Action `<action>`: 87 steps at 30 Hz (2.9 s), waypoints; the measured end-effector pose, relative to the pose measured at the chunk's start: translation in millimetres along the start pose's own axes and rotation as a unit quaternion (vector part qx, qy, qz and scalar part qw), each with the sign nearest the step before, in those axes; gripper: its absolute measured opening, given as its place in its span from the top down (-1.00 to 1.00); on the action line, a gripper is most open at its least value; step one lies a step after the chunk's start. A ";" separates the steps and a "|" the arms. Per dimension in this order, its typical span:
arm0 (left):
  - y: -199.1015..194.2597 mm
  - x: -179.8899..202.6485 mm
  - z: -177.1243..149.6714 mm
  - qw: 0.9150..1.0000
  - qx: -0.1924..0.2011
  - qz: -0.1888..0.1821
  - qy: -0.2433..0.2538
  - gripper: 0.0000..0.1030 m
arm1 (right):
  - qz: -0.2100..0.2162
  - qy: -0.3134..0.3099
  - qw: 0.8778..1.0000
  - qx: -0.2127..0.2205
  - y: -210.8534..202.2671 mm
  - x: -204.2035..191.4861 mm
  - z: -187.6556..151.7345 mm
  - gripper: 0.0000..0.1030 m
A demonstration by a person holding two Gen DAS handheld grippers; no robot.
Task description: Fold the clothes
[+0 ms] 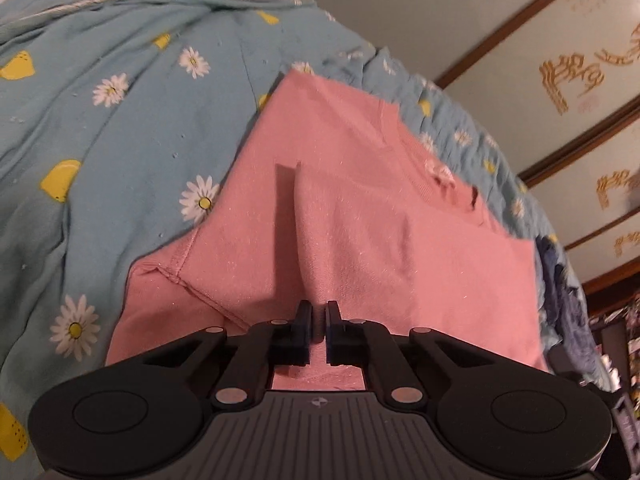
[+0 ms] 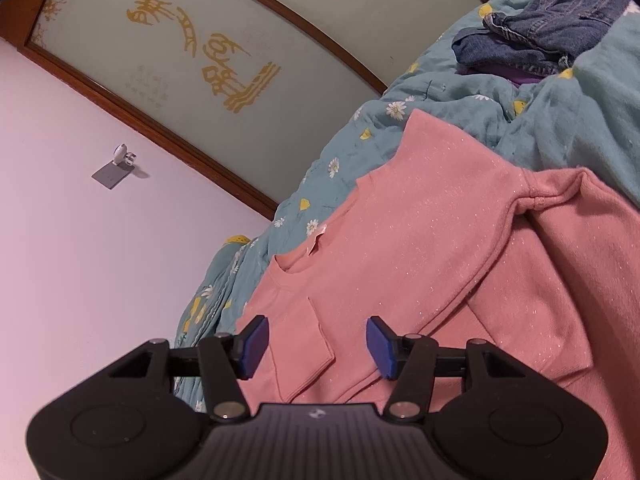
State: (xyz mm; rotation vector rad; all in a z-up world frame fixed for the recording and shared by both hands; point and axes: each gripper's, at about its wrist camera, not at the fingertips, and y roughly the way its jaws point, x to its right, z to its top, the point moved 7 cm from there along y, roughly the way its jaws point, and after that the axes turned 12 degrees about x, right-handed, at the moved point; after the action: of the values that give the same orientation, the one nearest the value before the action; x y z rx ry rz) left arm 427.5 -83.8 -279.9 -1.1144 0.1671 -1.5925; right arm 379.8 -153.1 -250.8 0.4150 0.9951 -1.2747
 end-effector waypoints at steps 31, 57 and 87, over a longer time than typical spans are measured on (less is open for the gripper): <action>-8.1 -18.6 -38.6 0.999 0.011 -0.032 -0.012 0.82 | 0.074 0.140 0.984 -0.086 30.0 15.8 -15.0 0.07; -6.1 -36.5 -40.0 0.999 0.024 -0.028 -0.026 0.80 | 0.005 0.058 0.994 -0.094 78.4 16.9 -48.6 0.91; -6.1 -14.7 -15.2 0.999 0.026 0.009 -0.039 0.72 | 0.042 0.001 0.990 -0.132 74.2 -17.1 -73.7 0.61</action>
State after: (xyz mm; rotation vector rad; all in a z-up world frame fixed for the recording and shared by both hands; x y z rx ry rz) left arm 411.2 -76.1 -292.5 -1.1296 0.0833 -1.5267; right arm 420.4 -66.2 -295.8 0.2510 1.1201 -1.0494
